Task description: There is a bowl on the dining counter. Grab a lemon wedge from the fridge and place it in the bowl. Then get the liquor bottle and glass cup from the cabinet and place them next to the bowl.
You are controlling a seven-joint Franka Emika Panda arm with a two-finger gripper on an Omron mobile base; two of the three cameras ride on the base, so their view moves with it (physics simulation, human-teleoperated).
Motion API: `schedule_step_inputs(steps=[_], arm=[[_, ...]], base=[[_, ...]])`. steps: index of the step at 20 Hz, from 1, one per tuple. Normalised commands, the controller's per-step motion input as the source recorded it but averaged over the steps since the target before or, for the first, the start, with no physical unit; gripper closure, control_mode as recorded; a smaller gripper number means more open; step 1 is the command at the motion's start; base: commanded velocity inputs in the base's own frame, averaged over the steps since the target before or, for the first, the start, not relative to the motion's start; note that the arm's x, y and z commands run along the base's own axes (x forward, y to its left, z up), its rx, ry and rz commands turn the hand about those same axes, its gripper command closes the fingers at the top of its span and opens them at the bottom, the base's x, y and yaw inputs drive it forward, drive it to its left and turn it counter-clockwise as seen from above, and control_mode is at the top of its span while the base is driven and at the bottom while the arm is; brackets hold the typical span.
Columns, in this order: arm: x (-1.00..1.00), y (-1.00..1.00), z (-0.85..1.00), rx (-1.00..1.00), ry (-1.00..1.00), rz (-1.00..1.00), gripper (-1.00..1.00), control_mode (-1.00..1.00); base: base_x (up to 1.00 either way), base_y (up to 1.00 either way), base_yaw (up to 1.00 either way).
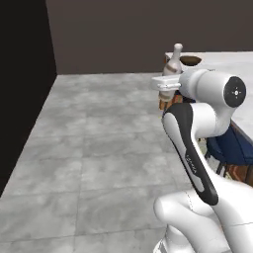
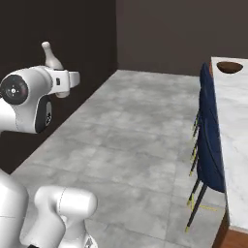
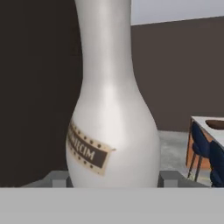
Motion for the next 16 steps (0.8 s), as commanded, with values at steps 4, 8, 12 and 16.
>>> schedule_step_inputs(steps=[4, 8, 12, 16], arm=[[0.00, 0.00, 0.00, 0.00, 0.00, 0.00, 1.00, 1.00], [0.00, 0.00, 0.00, 0.00, 0.00, 0.00, 1.00, 1.00], [0.00, 0.00, 0.00, 0.00, 0.00, 0.00, 1.00, 1.00], [0.00, 0.00, 0.00, 0.00, 0.00, 0.00, 1.00, 1.00]], base=[[1.00, 0.89, -0.64], [0.99, 0.90, -0.66], [0.98, 0.93, -0.67], [0.98, 0.65, -0.65]])
